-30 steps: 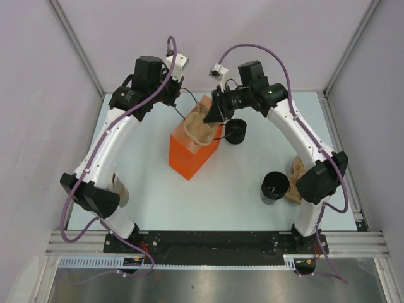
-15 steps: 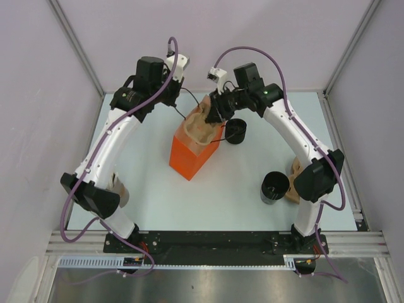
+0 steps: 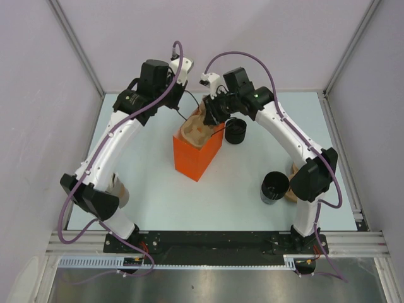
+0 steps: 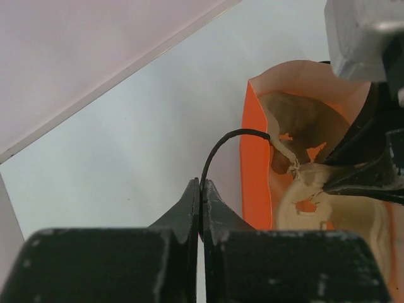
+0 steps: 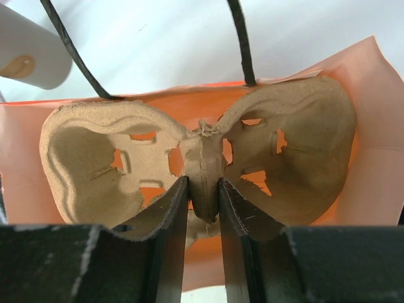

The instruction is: Pack the takeout coffee

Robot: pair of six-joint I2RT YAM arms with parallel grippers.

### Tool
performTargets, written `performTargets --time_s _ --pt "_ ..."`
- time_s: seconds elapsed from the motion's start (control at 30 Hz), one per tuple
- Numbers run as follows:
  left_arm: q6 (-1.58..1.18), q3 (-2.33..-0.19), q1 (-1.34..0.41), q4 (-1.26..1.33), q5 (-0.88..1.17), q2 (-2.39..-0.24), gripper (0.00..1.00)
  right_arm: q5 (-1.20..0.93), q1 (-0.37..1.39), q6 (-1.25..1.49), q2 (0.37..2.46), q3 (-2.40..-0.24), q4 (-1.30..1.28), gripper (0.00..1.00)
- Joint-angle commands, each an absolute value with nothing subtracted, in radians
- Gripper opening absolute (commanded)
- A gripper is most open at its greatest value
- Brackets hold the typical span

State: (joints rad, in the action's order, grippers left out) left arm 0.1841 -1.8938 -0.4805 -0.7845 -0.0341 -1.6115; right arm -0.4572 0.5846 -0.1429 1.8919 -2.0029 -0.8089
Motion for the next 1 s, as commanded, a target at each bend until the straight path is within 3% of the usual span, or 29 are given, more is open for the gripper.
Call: performTargets --time_s 0.0,0.3,0.97 --pt "0.179 -1.879 -0.494 -0.750 -0.113 -1.559 0.00 -0.350 0.624 -0.201 1.890 -2.034 -0.801 0.29" --pt "0.167 -1.864 -0.497 -0.712 -0.258 -1.552 0.00 -0.276 0.663 -0.244 1.873 -2.063 -0.859 0.30" --pt "0.207 -1.870 -0.607 -0.667 -0.314 -1.523 0.00 -0.253 0.681 -0.238 1.936 -2.068 -0.979 0.29"
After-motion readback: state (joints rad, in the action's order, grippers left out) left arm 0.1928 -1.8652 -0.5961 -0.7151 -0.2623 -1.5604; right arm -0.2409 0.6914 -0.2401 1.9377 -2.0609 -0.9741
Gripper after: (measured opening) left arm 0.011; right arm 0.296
